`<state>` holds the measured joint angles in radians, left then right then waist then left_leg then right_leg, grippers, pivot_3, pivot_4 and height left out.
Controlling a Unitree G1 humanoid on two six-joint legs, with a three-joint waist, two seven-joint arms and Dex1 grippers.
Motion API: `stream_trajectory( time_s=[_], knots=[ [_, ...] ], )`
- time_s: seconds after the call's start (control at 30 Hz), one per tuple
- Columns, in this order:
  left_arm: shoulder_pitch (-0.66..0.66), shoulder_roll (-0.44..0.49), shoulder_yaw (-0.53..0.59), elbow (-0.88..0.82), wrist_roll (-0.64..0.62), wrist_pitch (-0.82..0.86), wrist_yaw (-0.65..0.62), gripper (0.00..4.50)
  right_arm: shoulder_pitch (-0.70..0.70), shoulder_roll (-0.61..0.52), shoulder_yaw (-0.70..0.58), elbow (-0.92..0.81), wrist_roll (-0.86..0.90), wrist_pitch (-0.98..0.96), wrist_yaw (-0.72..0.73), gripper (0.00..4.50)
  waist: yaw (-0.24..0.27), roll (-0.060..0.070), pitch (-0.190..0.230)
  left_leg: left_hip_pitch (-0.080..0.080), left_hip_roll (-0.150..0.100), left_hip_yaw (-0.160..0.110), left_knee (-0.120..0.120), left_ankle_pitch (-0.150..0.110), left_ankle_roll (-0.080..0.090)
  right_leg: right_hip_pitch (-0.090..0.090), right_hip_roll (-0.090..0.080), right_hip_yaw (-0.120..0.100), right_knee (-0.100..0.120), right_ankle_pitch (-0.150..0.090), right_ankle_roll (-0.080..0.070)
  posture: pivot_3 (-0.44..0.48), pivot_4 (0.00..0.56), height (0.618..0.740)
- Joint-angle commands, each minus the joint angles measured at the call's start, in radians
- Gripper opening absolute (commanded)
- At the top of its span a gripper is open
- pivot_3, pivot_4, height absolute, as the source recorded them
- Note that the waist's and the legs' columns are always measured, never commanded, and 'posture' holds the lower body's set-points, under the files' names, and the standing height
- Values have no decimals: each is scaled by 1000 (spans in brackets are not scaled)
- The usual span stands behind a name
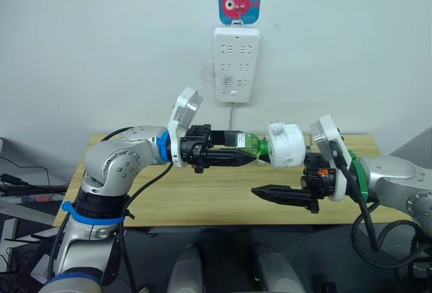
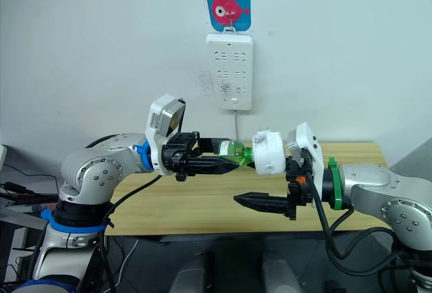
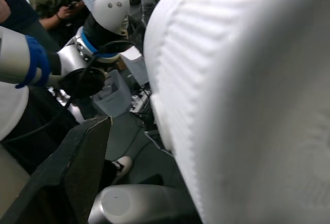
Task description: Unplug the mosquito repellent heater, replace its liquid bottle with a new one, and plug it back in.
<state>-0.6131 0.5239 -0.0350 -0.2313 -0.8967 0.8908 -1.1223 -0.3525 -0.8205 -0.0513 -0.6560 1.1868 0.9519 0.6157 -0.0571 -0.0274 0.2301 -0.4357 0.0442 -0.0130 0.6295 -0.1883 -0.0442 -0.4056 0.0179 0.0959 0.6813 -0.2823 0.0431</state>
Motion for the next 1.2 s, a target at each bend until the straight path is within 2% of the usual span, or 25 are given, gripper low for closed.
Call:
stream_trajectory(
  time_s=[0.03,0.43,0.67,0.93,1.0,1.1,1.2],
  knots=[
    [-11,-9,9,-13,-4,-25,0,2266,-21,-15,6,-41,-63,-51,58,4500,0,0,0,0,0,0,0,0,0,0,0,0,0,0,0,-46,184,740],
    [20,-85,-9,-25,59,-138,60,2266,-44,-58,61,-72,-298,-178,209,4500,0,0,0,0,0,0,0,0,0,0,0,0,0,0,0,-50,177,740],
    [-5,-120,17,-7,54,-152,107,2266,19,-89,60,-81,-350,-210,269,4500,0,0,0,0,0,0,0,0,0,0,0,0,0,0,0,-46,177,740],
    [-23,-123,35,2,23,-125,125,2266,107,-90,71,-121,-415,-233,260,4500,0,-1,-1,0,0,0,1,0,0,0,0,0,1,0,0,-46,176,740],
    [-25,-116,37,0,11,-115,124,2266,146,-114,33,-110,-399,-231,295,3932,1,-1,-1,0,0,0,1,0,0,0,0,0,1,0,0,-45,176,740],
    [-34,-92,40,1,-12,-87,104,2266,219,-180,-74,-65,-342,-200,369,2813,1,-1,-1,0,-1,-1,1,0,0,1,0,0,1,0,0,-47,175,740],
    [-39,-60,43,-1,-43,-48,72,2266,280,-249,-140,1,-396,-238,434,1623,1,-1,-1,0,-1,0,2,0,0,1,-1,0,1,0,0,-53,174,740]
  ],
)
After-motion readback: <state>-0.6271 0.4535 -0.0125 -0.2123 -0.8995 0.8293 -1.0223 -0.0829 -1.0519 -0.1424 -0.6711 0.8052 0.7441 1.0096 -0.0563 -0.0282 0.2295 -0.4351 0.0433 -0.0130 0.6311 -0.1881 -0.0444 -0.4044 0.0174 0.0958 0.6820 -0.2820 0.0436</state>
